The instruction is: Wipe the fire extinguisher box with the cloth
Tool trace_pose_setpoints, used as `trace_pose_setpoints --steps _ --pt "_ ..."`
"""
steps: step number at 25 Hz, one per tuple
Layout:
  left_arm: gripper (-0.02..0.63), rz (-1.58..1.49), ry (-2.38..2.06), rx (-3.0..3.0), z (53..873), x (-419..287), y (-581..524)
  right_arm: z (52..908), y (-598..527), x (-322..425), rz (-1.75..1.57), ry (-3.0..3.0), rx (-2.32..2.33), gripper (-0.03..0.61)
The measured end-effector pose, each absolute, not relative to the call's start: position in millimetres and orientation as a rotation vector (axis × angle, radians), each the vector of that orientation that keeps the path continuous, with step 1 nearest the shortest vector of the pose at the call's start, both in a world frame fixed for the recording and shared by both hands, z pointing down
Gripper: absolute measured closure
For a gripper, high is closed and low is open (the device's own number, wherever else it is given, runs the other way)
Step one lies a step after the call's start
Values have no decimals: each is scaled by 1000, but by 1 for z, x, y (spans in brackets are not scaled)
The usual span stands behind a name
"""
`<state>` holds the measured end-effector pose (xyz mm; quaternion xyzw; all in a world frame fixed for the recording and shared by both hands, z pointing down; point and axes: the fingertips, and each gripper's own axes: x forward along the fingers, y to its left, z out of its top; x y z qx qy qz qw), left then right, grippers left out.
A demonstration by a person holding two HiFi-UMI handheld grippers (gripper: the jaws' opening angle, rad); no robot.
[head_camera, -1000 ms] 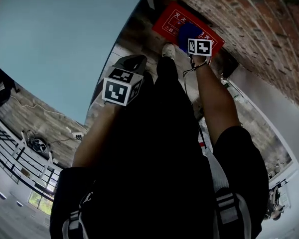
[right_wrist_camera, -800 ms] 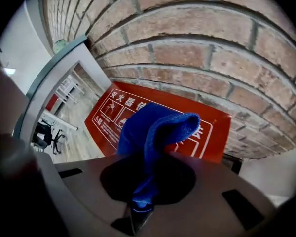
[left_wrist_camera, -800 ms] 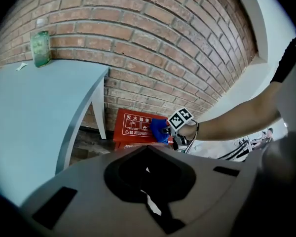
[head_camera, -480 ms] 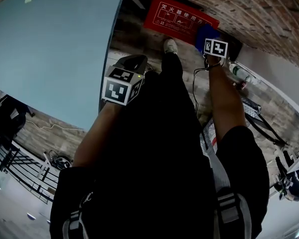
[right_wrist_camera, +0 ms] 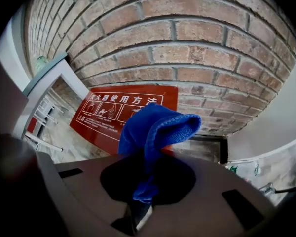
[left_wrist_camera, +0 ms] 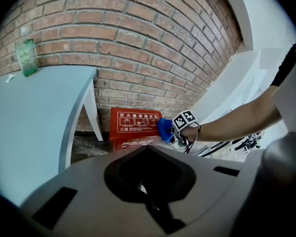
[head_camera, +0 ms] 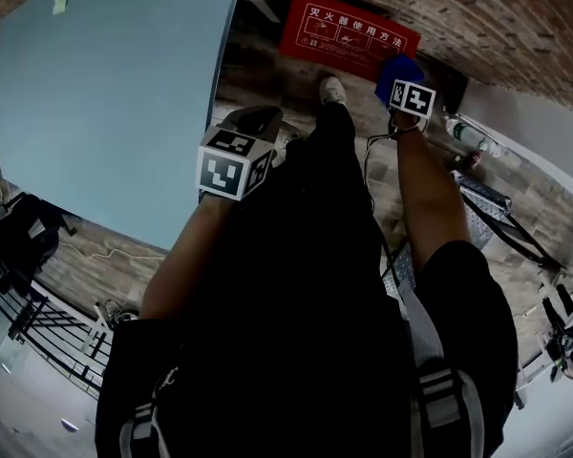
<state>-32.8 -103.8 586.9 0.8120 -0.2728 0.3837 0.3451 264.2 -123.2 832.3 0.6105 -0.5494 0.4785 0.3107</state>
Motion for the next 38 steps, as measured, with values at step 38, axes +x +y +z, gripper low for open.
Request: trace_pose_setpoints --steps 38 --pt "620 913 -1006 1917 584 -140 -77 813 -239 -38 979 -1992 1025 537"
